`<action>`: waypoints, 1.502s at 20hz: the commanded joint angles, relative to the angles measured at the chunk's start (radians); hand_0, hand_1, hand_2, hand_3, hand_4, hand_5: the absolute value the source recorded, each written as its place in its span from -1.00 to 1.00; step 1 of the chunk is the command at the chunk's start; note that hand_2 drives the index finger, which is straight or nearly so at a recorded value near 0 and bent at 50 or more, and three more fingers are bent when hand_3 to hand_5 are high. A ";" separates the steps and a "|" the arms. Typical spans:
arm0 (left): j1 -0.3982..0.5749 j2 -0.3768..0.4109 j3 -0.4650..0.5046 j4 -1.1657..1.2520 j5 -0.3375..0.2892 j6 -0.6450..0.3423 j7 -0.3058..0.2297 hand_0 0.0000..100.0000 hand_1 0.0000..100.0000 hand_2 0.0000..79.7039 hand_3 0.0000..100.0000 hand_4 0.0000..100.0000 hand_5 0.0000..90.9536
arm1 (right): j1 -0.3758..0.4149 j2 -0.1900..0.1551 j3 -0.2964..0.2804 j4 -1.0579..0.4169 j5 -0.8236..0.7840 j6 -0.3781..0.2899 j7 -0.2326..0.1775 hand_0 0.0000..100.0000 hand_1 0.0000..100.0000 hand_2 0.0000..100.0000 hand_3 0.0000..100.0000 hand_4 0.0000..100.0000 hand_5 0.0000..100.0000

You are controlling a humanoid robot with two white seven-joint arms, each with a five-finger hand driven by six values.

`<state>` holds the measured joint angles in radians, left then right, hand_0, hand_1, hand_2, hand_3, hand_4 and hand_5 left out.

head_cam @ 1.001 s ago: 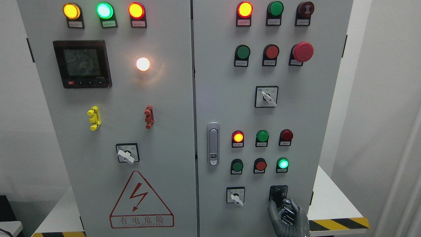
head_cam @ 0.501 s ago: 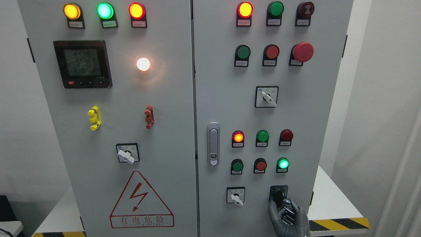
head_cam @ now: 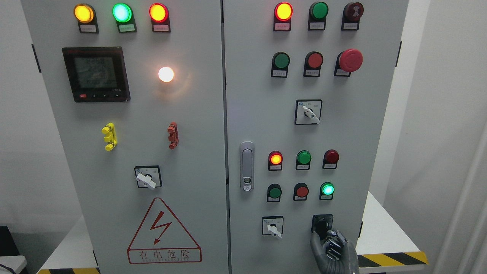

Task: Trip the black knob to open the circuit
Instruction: 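Hold the right hand on the turned black knob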

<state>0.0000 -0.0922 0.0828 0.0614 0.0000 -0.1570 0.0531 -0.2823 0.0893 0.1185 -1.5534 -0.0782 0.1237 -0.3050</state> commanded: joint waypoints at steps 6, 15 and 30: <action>-0.008 0.000 0.000 0.000 -0.034 0.001 0.001 -0.76 -0.22 -1.00 -1.00 -1.00 -1.00 | 0.002 0.000 -0.008 0.013 0.000 -0.062 -0.003 0.11 0.59 0.22 0.86 0.91 0.95; -0.009 0.000 0.000 0.000 -0.034 0.001 0.001 -0.76 -0.22 -1.00 -1.00 -1.00 -1.00 | 0.000 0.000 -0.016 0.019 0.000 -0.062 -0.003 0.08 0.58 0.20 0.84 0.90 0.95; -0.008 0.000 0.000 0.000 -0.032 0.001 0.001 -0.76 -0.22 -1.00 -1.00 -1.00 -1.00 | 0.000 0.000 -0.016 0.024 0.000 -0.062 -0.003 -0.13 0.55 0.18 0.84 0.92 0.96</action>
<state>0.0000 -0.0924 0.0828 0.0614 0.0000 -0.1570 0.0532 -0.2817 0.0895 0.1048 -1.5336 -0.0783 0.0939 -0.3080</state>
